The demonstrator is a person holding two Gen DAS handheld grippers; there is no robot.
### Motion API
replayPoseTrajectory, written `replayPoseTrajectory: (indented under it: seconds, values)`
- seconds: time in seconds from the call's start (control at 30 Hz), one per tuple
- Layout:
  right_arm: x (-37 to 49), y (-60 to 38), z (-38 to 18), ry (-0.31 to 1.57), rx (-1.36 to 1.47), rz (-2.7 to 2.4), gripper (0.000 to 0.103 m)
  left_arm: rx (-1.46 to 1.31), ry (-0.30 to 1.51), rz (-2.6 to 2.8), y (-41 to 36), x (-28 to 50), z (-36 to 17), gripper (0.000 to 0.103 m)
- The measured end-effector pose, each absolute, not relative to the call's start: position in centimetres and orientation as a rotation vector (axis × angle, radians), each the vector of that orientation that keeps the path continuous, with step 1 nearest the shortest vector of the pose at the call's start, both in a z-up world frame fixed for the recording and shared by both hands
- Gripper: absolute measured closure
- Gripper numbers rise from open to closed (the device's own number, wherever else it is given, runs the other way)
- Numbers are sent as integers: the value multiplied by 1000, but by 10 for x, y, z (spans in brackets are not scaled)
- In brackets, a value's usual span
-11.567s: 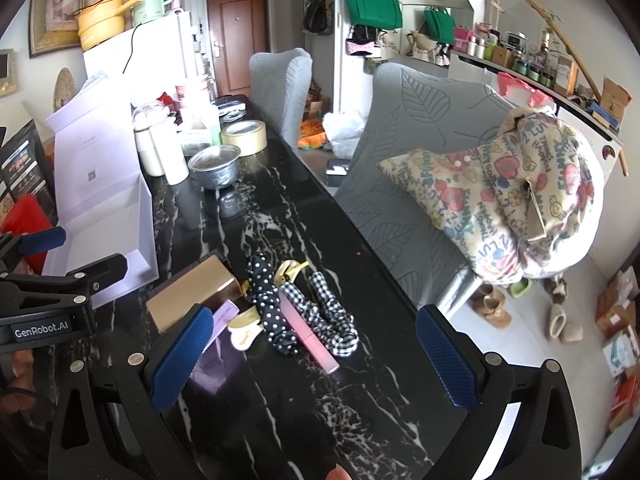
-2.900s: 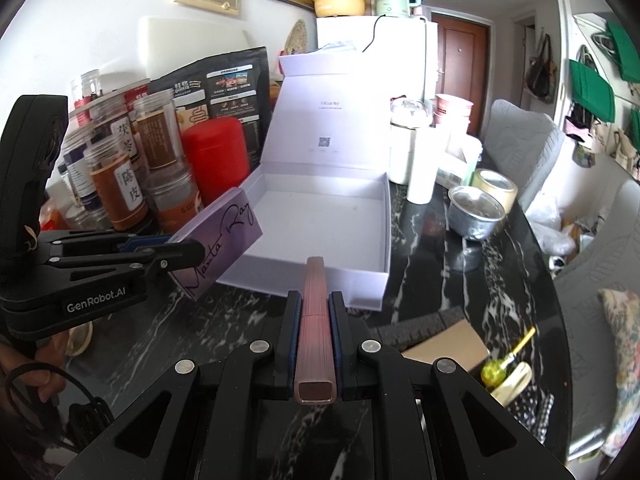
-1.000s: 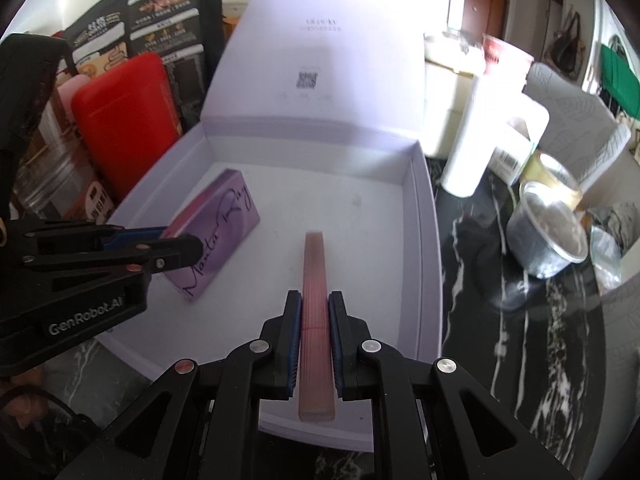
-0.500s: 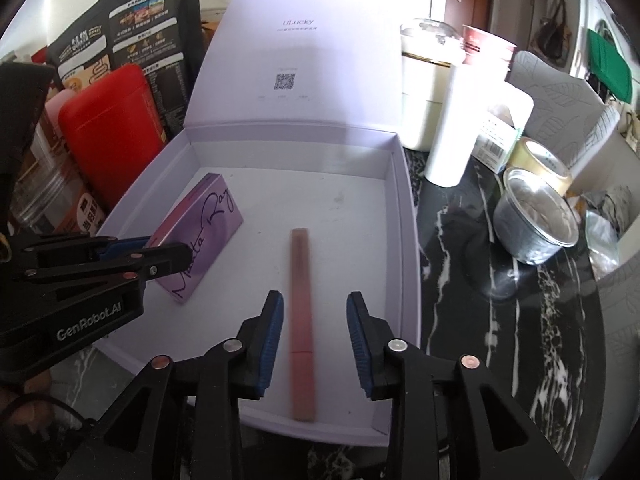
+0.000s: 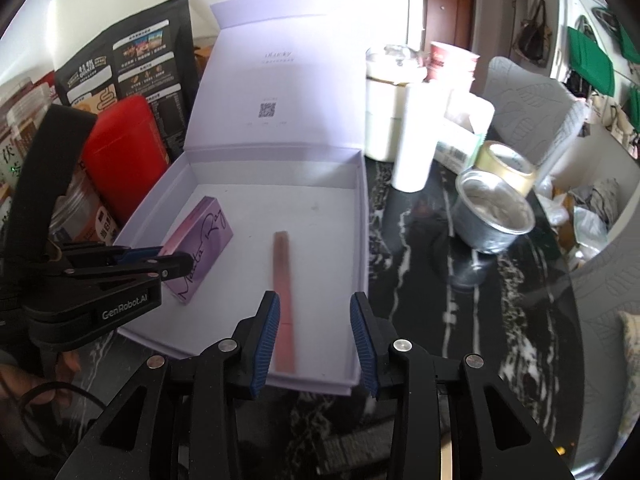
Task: Organize rigid objects
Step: 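Lower the lavender box into the white box and open the left tool, then withdraw both tools from the white box back toward the table items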
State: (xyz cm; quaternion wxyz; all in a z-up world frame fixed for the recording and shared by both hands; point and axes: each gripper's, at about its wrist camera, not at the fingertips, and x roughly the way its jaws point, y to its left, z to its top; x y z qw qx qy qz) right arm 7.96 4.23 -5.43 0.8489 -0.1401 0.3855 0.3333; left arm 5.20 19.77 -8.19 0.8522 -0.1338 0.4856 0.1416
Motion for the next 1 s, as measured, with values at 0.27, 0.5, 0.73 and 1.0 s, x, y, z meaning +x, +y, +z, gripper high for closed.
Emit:
replayPoseTrajectory:
  seconds: [0.27, 0.5, 0.73, 1.0]
  values:
    - [68, 18, -37, 764, -277, 671, 66, -263, 984, 270, 185, 48, -70, 0]
    - [59, -5, -24, 725, -263, 638, 66, -245, 964, 239, 170, 42, -56, 0]
    - [47, -21, -11, 696, -245, 627, 62, -216, 935, 215, 154, 33, -35, 0]
    - [32, -39, 3, 667, -222, 619, 58, -195, 897, 184, 138, 14, -11, 0]
